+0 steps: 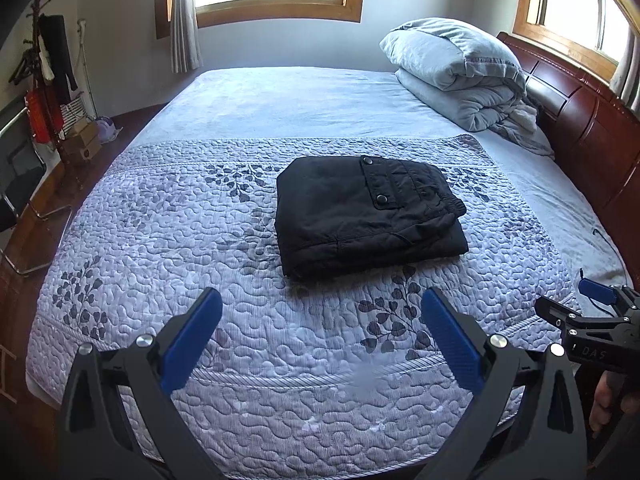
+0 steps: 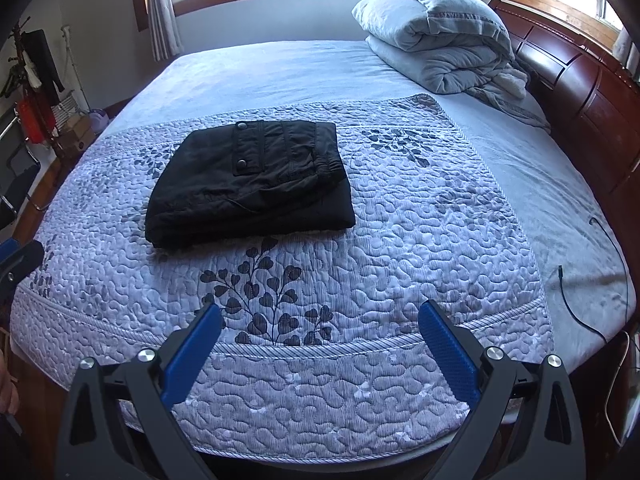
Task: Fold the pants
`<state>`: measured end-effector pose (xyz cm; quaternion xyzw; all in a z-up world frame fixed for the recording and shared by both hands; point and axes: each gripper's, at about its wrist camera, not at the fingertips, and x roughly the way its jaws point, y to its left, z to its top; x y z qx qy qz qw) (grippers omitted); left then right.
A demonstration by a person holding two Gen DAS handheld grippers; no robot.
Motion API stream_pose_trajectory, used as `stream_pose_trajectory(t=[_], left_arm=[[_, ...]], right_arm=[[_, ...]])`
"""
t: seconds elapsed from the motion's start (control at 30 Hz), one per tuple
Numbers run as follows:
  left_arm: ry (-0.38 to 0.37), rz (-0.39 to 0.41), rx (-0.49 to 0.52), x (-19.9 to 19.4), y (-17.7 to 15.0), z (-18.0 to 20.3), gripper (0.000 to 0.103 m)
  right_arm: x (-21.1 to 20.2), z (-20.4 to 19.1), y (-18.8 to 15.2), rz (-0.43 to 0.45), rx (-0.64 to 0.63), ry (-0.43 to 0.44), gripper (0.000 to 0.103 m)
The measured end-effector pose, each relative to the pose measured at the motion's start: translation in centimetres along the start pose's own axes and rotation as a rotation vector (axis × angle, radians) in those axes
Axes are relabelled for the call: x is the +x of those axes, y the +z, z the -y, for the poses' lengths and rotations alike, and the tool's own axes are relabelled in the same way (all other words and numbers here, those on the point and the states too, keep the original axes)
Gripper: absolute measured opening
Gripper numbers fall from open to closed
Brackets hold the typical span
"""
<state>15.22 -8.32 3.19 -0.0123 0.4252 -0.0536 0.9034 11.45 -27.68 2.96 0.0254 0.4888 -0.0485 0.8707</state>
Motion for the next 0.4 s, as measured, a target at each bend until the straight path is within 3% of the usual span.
stream_pose_trajectory(t=[0.4], left_arm=[[-0.016,-0.027,-0.005,0.56,0.17,-0.21,0.099]], right_arm=[[0.69,0.31,0.1,-0.018,0.025,0.008,0.099]])
